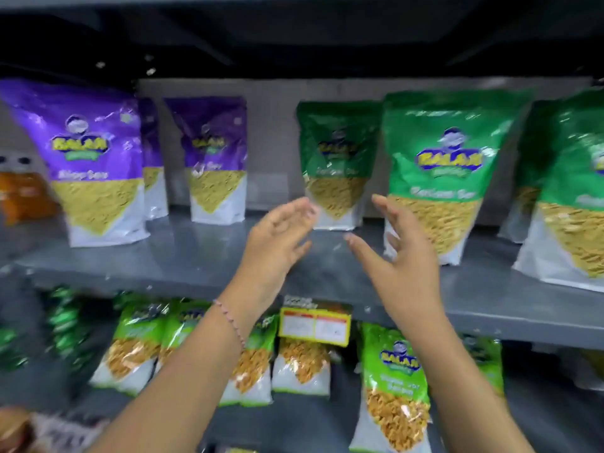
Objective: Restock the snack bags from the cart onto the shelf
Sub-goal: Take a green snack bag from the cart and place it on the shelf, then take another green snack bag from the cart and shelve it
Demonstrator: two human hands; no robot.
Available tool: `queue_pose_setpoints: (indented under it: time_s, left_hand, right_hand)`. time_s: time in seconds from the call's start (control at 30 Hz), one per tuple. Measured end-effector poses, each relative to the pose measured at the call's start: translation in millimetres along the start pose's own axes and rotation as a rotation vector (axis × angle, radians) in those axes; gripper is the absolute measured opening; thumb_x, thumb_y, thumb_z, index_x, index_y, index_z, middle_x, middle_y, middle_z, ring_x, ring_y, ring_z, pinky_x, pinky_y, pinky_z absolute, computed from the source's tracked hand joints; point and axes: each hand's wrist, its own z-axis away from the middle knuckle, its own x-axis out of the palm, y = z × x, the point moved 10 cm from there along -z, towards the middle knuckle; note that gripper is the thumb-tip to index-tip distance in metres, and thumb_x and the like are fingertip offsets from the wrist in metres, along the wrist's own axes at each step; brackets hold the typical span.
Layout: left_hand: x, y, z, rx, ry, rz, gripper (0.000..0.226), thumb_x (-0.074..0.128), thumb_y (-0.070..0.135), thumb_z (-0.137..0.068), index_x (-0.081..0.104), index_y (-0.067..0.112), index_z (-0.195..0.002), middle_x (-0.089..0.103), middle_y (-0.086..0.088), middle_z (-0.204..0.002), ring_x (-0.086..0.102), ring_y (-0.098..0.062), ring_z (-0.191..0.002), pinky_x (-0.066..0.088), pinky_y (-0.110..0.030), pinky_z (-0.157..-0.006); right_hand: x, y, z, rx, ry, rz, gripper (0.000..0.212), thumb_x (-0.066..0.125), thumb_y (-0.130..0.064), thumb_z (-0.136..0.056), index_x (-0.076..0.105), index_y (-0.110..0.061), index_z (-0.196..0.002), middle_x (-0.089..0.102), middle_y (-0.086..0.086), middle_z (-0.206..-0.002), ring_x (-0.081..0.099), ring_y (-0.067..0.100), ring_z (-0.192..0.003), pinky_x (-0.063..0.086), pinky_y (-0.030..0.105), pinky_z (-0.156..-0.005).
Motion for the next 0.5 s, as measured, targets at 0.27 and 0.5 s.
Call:
queue_pose_setpoints:
  time_s: [0.27, 0.5]
  left_hand:
    - [-230.8, -22.9, 135.8, -0.123, 0.432, 0.108, 0.029, 0.061, 0.023, -0.085, 0.063, 0.019, -0.114, 0.065, -0.006, -0.131, 0.063, -0.02, -0.115, 0.057, -0.031, -0.083]
    - [-400.1, -116.4, 324.2, -0.562, 0.84, -0.229, 0.012, 0.06, 0.012, -0.09, 0.066, 0.021, -0.096, 0.069, 0.005, -0.09, 0.059, -0.011, -0.086, 0.047, -0.025, -0.069]
  right_hand:
    - [246.7, -44.2, 131.0, 0.067, -0.617, -0.381, 0.056, 0.075, -0.015, -0.079, 0.055, -0.022, -0.131, 0.062, -0.019, -0.124, 0.061, 0.002, -0.114, 0.049, 0.024, -0.099]
    - [409.8, -43.5, 323.1, 0.111, -1.26, -0.258, 0.06, 0.076, -0.018, -0.078, 0.053, -0.017, -0.134, 0.064, 0.011, -0.13, 0.059, 0.028, -0.12, 0.048, 0.041, -0.098]
